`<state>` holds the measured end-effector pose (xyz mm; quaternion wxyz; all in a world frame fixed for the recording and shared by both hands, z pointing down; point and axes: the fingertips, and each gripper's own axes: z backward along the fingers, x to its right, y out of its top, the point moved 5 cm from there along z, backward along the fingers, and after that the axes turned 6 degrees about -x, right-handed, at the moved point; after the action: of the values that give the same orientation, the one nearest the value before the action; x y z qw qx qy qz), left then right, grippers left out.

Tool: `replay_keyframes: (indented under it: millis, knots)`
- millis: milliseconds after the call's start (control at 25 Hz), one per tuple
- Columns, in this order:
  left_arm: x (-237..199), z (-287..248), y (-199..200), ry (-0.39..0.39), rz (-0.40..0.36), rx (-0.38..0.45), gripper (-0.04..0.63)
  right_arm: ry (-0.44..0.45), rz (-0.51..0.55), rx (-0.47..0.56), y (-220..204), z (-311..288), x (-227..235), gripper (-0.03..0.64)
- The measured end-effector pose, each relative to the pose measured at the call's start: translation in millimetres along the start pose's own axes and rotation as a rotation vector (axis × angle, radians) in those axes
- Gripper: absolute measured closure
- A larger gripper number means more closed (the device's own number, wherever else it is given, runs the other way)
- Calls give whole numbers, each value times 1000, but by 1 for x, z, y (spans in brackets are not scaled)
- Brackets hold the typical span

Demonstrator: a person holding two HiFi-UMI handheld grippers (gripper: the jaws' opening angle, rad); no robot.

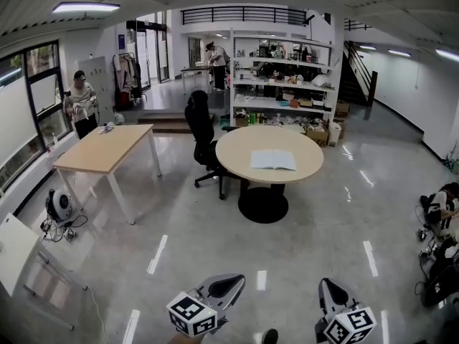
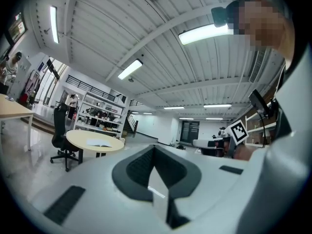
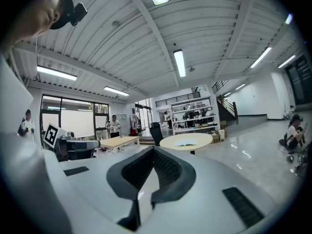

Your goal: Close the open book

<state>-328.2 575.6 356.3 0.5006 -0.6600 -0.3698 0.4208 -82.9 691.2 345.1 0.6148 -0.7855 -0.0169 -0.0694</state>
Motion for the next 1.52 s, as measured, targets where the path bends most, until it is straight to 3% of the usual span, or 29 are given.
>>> replay_keyframes:
  millis: [320,440,800,1120,1360,1520]
  knots:
    - [-41,-97,49,29,-13,17,609,46,-16,35,45,-79,79,618]
    - [-58,-132,69,52,-14,35,609,82,23,51,67,-107,112,618]
    - [-110,-224,89,69,-19,3,609,119,10,30,92,-199,188,618]
    - [-212,-292,102,35,10,2,609,78,-6,9,116,-315,217,618]
    - [-303,-317,128,21,-13,24,609,58,20,47,155,-400,212,618]
    - [-356,-340,137,22,15,20,609,54,1,24,163,-452,218,618]
